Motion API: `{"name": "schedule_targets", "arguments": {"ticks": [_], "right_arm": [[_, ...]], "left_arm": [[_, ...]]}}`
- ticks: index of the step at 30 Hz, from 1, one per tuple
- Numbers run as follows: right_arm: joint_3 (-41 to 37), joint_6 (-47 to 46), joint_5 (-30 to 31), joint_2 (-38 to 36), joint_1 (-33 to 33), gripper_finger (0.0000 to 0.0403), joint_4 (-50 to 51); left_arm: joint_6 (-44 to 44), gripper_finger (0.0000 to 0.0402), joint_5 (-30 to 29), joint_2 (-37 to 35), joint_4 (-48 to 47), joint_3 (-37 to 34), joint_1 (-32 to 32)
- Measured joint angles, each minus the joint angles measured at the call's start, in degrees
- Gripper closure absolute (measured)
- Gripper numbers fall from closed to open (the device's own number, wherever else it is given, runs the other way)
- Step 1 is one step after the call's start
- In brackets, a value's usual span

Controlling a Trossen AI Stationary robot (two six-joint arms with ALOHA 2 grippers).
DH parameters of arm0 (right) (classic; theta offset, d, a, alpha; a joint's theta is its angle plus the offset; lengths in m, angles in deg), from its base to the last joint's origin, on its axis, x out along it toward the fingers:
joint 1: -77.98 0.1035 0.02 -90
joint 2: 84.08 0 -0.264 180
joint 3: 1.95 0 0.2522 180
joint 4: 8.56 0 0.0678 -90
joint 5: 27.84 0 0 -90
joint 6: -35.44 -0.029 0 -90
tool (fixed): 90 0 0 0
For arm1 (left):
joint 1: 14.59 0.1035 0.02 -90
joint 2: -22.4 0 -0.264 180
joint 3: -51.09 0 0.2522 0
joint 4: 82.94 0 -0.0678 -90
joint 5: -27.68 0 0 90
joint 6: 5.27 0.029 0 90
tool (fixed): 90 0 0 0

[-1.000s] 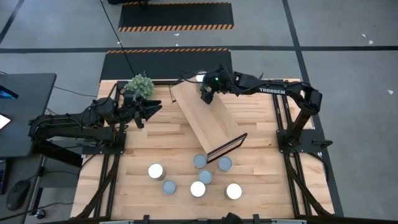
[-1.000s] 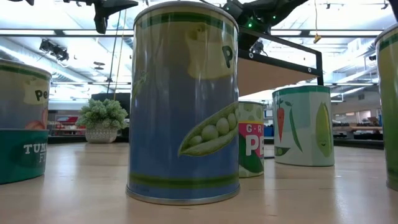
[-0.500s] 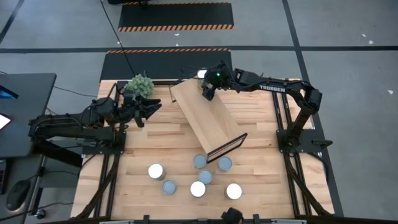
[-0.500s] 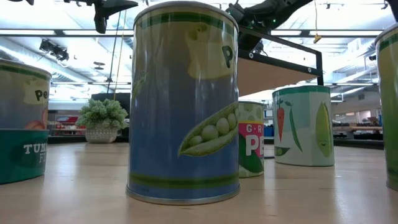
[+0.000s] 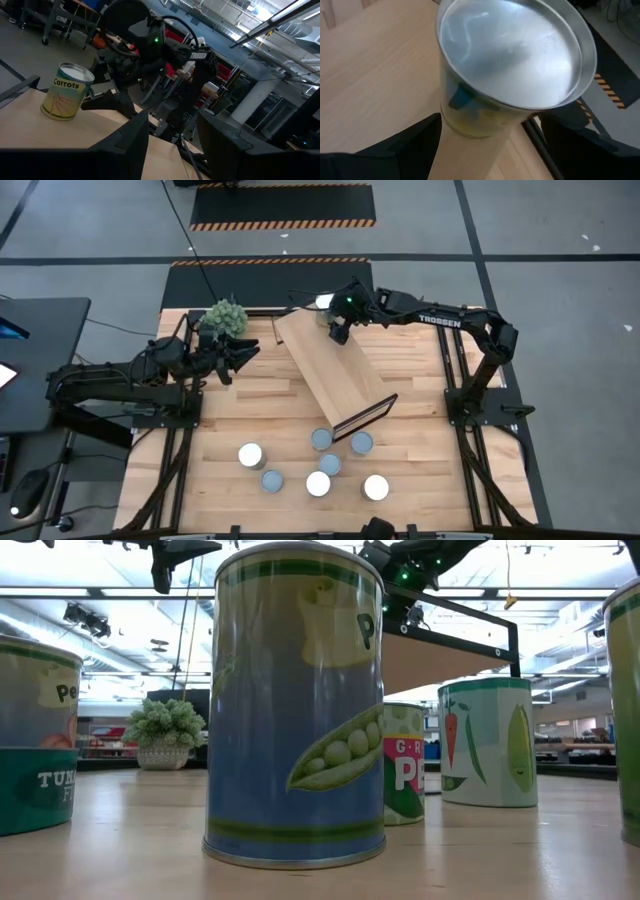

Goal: Pick and place cans onto a shelf
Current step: Put the blue-yellow can on the shelf, then put the yellow-green can on the shelf

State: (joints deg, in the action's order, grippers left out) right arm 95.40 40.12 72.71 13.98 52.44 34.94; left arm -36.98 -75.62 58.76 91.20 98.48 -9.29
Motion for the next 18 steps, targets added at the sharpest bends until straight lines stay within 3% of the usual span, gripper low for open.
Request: {"name": "schedule_targets", "arguments": {"ticks": [18], "right_arm": [[-0.02, -3.62, -0.48, -3.77, 0.07, 0.0053, 11.40]], "left_arm": [[2.43, 0.0228, 0.02, 0.00, -0.07, 0.00, -0.02]]}}
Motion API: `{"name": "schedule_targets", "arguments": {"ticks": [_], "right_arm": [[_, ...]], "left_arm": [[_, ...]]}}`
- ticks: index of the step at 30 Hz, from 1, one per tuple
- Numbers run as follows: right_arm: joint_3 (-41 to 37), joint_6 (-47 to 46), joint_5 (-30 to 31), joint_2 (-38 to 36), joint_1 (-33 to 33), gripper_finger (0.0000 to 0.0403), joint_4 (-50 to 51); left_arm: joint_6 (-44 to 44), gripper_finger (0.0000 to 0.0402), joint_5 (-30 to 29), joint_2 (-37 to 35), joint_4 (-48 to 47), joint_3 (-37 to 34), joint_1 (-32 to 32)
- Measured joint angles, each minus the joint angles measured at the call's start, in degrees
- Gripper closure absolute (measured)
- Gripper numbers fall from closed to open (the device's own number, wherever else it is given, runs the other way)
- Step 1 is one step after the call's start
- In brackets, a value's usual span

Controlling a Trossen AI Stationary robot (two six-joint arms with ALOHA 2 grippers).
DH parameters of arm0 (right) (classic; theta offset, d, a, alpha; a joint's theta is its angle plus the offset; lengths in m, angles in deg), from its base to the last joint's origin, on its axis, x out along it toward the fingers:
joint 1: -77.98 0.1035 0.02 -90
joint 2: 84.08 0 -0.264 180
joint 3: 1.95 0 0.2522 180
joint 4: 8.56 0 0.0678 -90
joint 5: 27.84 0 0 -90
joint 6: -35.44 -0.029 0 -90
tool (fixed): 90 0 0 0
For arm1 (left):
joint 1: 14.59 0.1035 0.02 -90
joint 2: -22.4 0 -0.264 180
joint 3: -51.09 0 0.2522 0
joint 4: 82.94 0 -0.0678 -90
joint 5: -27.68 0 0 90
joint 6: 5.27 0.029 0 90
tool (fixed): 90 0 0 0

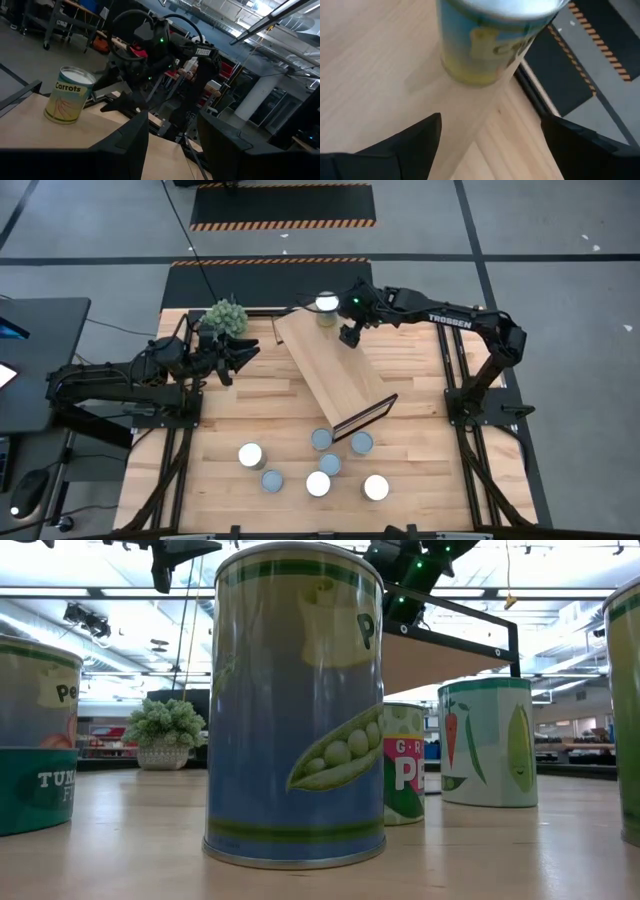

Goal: Pick and place cans onto a shelf
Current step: Put the yellow-green can on the shelf

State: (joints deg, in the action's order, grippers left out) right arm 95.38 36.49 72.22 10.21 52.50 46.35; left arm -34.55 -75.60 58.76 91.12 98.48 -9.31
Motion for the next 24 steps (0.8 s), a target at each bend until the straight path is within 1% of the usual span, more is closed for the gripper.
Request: {"name": "schedule_targets", "arguments": {"ticks": [3, 9, 14, 20, 24], "right_arm": [[0.00, -0.97, -0.50, -0.32, 0.20, 0.0053, 1.61], [0.00, -4.29, -4.09, -1.24, 2.06, 0.0053, 5.19], [0.00, -6.18, -6.34, -1.97, 6.02, 0.0053, 5.22], [0.00, -8.67, -7.26, -2.71, 11.68, 0.0053, 4.33], [-0.02, -10.69, -7.30, -3.72, 15.16, 0.0053, 3.45]], "left_arm": [[0.02, 0.0228, 0.00, 0.00, -0.01, 0.00, 0.00], [0.06, 0.0228, 0.00, 0.00, -0.09, 0.00, 0.02], [0.03, 0.0228, 0.07, 0.00, -0.61, 0.00, 0.02], [-0.02, 0.0228, 3.21, 0.00, -0.78, 0.00, 0.00], [-0.04, 0.0228, 4.13, 0.00, -0.99, 0.00, 0.02]]}}
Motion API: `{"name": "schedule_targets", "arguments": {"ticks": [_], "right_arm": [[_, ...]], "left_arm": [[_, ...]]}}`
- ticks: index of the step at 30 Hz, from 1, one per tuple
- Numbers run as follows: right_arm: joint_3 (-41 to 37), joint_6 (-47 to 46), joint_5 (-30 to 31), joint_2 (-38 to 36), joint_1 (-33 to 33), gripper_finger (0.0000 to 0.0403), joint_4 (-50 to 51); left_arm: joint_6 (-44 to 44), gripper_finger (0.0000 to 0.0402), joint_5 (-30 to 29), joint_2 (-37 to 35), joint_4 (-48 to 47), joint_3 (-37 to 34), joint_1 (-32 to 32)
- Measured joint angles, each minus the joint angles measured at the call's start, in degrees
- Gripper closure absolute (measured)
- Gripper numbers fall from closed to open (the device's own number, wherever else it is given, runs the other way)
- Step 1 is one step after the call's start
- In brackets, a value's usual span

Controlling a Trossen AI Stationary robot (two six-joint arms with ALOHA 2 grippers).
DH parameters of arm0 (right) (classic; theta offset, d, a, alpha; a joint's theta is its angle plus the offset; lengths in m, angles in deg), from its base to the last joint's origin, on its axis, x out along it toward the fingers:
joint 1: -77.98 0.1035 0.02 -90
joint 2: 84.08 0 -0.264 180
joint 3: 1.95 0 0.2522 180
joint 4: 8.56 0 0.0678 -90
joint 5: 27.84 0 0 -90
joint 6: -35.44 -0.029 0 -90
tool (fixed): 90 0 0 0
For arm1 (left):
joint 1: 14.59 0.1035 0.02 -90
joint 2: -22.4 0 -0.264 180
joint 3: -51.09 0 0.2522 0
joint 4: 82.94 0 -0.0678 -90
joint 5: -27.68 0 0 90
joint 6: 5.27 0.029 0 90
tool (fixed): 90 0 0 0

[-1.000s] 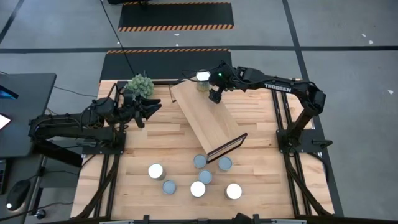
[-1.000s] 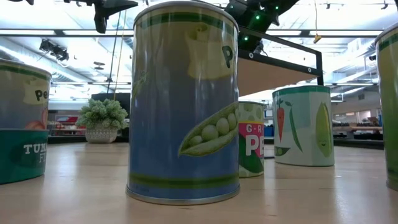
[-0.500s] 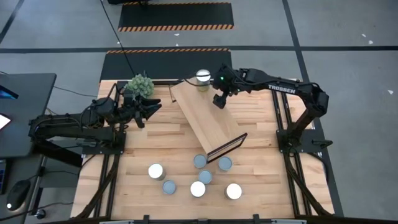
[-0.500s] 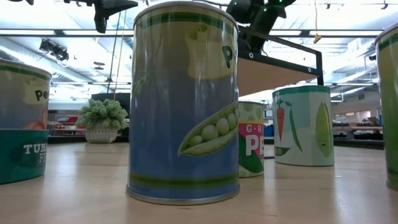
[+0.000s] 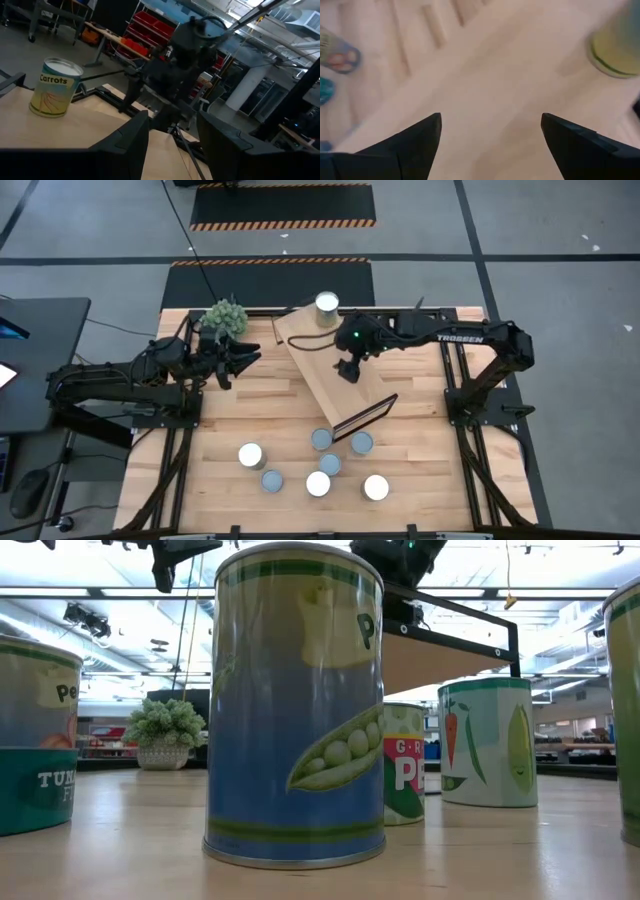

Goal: Pick and place cans onto a shelf
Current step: Put the yellow-green can on the shelf

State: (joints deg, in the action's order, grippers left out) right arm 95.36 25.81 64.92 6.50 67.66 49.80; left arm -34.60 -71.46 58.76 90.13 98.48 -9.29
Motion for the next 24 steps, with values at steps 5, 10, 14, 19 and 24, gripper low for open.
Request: {"name": "schedule_targets", "arguments": {"ticks": [5, 10, 14, 19, 24], "right_arm": [[-0.04, -4.00, 0.02, -1.16, 3.74, 0.0053, -2.45], [-0.04, -7.19, 0.02, -1.78, 8.02, 0.0053, -3.96], [-0.04, -10.19, 0.02, -1.78, 11.98, 0.0053, -4.31], [-0.04, -13.53, 0.35, -1.78, 17.34, 0.0053, -6.40], [-0.04, -14.84, 0.82, -1.78, 21.96, 0.0053, -9.63]], "left_arm": [[-0.23, 0.0228, 0.06, 0.00, -0.27, 0.00, -0.04], [-1.78, 0.0228, 0.26, 0.00, -0.38, 0.00, -0.10], [-3.31, 0.0228, 0.43, 0.00, -0.96, 0.00, -0.66], [-4.56, 0.0228, 0.46, 0.00, -1.26, 0.00, -2.16], [-4.57, 0.0228, 0.46, 0.00, -1.23, 0.00, -4.05]]}}
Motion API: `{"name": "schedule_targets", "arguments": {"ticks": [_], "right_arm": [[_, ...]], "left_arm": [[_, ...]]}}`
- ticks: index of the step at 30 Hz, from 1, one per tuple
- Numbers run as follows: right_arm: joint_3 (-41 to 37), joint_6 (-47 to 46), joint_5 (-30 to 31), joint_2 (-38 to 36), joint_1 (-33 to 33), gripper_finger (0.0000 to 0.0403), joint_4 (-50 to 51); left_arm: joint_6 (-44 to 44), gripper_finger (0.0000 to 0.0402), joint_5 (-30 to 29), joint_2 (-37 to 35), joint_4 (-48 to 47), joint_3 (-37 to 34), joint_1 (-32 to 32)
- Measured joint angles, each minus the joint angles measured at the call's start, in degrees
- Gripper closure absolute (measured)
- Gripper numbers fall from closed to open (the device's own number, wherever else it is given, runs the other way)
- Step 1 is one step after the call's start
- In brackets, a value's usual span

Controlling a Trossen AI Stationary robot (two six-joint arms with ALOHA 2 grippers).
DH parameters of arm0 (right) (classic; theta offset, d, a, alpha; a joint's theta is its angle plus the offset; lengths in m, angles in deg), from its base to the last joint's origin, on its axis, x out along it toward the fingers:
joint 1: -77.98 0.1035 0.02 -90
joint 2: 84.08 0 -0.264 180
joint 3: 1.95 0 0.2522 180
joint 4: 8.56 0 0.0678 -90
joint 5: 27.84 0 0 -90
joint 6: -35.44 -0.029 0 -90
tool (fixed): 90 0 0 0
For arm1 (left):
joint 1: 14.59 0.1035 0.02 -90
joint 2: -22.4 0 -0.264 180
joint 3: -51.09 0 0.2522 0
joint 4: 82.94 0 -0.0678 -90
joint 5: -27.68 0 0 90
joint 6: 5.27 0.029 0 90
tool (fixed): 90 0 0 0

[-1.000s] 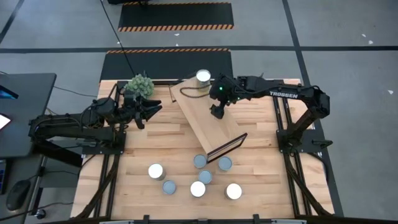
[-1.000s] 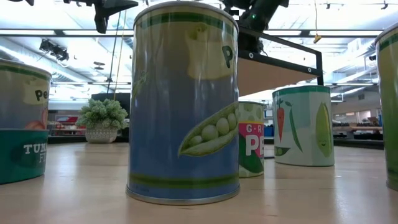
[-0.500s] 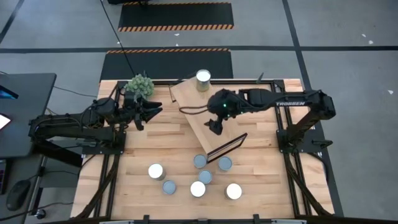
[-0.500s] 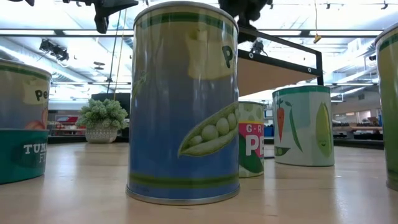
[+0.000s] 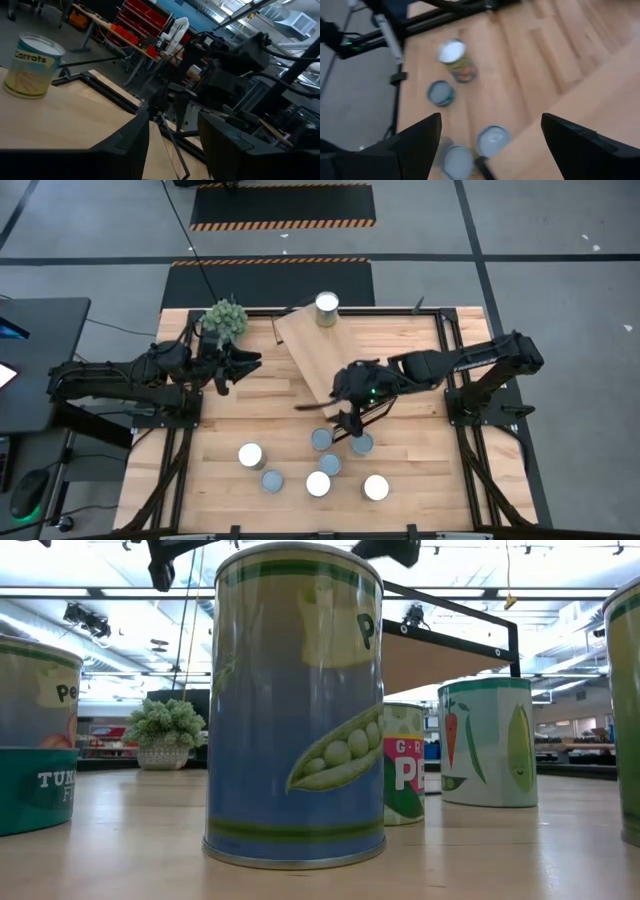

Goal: Pick and place cans onto a shelf
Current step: Put the yellow-green can on the shelf

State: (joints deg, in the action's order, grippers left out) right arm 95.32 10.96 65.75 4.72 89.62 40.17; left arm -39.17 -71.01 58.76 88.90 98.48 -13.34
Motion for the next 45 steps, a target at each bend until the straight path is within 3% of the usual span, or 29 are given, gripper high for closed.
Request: {"name": "schedule_targets", "arguments": {"ticks": [9, 21, 27, 36, 45], "right_arm": [[0.02, 2.50, -0.71, 0.00, 7.17, 0.0053, -2.55], [-2.89, 0.77, -0.50, 0.09, 20.52, 0.0053, 9.19], [-5.42, 11.74, 1.37, 2.28, 27.09, 0.0053, 5.76], [-5.42, 12.64, 2.72, 9.51, 27.53, 0.0053, 5.70], [-5.41, 11.39, 0.84, 10.57, 27.62, 0.0053, 6.59]], "left_arm": [[-2.43, 0.0228, 0.04, 0.00, 0.03, 0.00, -1.50], [-5.77, 0.0228, 0.00, 0.01, 0.05, 0.00, -1.50], [-6.05, 0.0228, 0.00, 0.02, -0.51, 0.00, -1.50], [-6.44, 0.0228, 0.00, 0.02, -2.05, 0.00, -1.50], [-6.44, 0.0228, -0.02, 0.02, -2.31, 0.00, -1.47]]}}
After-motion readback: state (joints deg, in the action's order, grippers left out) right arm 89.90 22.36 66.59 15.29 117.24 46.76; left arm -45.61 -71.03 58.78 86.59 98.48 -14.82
